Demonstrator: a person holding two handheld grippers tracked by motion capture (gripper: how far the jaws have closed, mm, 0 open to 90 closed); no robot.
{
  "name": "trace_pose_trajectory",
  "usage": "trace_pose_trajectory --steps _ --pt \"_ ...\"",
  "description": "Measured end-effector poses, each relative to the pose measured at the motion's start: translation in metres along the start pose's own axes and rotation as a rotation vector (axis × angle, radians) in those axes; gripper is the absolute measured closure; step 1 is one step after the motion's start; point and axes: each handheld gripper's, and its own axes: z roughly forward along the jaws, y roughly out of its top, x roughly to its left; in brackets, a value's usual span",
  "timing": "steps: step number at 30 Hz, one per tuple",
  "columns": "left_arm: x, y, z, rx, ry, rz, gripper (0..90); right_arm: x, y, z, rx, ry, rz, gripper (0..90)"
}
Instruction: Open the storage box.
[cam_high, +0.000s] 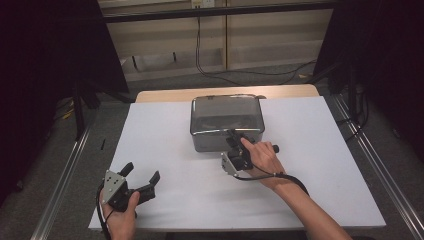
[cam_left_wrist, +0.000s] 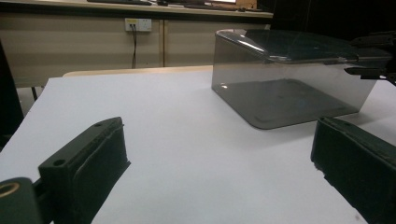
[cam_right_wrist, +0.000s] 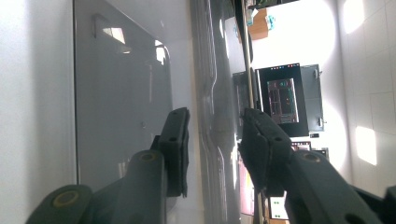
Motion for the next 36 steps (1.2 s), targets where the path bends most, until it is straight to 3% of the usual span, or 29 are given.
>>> trace_pose_trajectory --steps 9,36 --pt "-0.0001 0.0001 -0.0001 0.000 -0.001 0.001 3.4 0.0010 0.0025 -0.0009 -0.006 0.001 0.000 75.2" --pt "0.0000 -0.0003 0.0013 0.008 0.002 0.021 3.4 -0.0031 0.0024 -0.0031 -0.016 -0.008 0.022 78.3"
